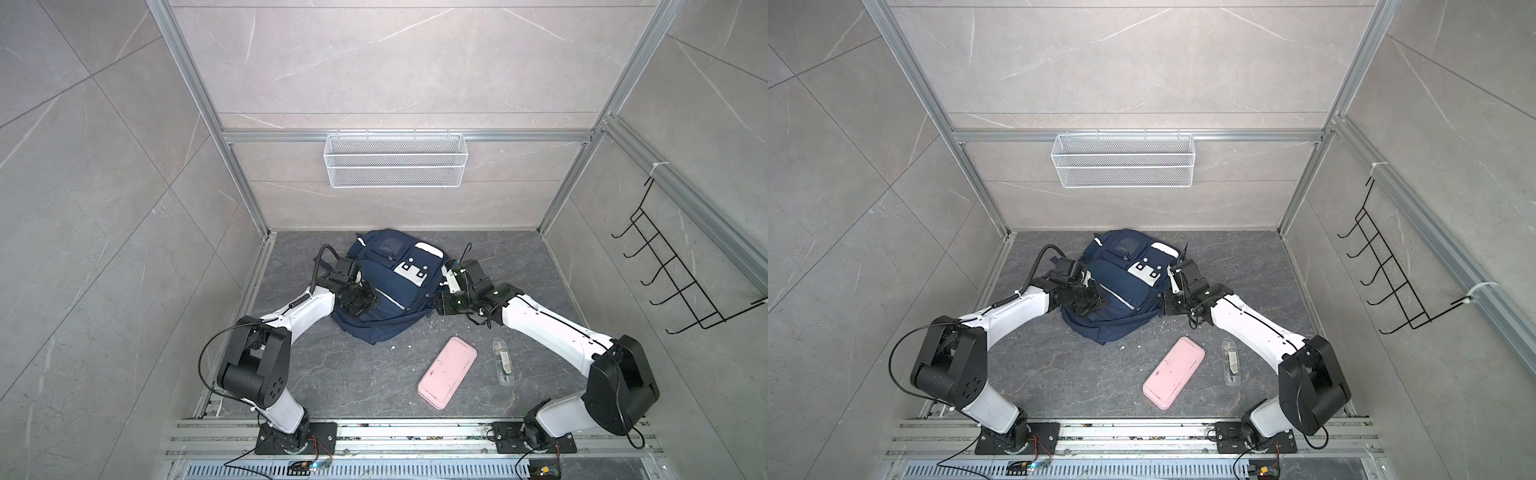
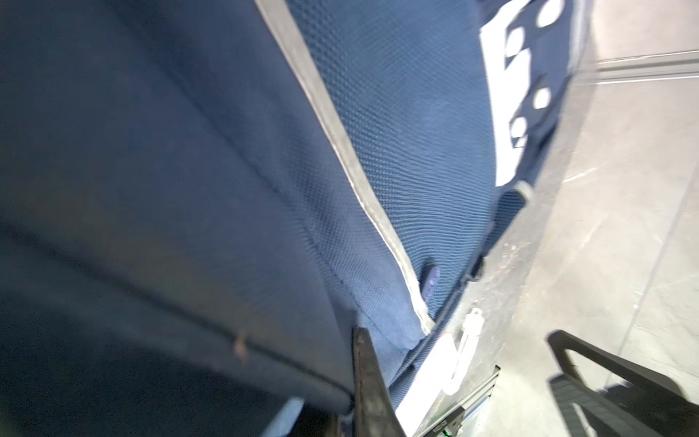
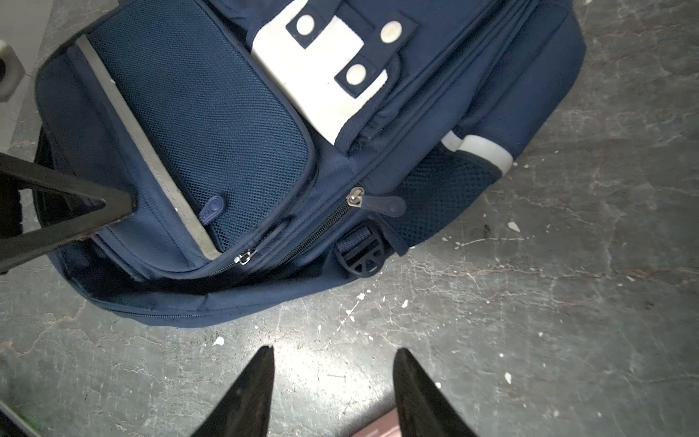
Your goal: Pack the student bag
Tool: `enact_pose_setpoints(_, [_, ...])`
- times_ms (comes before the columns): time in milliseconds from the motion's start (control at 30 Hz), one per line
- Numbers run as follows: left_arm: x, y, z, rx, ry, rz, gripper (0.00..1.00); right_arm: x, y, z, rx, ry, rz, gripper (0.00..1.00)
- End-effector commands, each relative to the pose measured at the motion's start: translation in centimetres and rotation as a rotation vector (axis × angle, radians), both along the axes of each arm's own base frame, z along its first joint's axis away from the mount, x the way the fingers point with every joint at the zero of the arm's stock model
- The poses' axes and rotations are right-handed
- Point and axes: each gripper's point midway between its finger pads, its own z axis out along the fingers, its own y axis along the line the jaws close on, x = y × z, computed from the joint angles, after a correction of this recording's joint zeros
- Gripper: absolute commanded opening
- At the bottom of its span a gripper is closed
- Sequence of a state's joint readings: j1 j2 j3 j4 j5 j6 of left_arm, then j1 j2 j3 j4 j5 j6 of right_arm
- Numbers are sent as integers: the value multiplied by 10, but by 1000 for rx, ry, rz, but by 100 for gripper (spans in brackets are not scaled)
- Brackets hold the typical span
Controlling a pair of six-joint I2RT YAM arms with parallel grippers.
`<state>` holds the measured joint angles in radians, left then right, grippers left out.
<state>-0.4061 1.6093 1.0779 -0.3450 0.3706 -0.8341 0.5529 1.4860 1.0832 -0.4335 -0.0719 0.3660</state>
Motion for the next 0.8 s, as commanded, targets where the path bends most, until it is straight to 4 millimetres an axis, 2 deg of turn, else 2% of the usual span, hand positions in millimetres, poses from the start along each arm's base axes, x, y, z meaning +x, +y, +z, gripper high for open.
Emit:
enact_pose_setpoints(0, [7, -16, 71, -110, -168, -65, 0, 3, 6, -6, 25, 2, 4, 54])
enact_pose_setpoints(167, [2, -22, 108, -187, -225, -91, 0, 13, 17, -11, 55, -9, 20, 55])
enact_pose_setpoints(333, [0, -21, 132, -262, -277, -109, 0, 26, 25, -20, 64, -18, 28, 56])
enact_pose_setpoints(433, [0, -15, 134, -285, -281, -104, 0, 35, 26, -28, 73, -19, 19, 57])
enact_pose_setpoints(567, [-1, -5, 124, -290, -263, -85, 0, 47, 22, -42, 99, 2, -4, 58])
enact_pose_setpoints(767, [-4, 2, 111, -299, -243, -74, 0, 53, 25, -57, 142, 40, -5, 59])
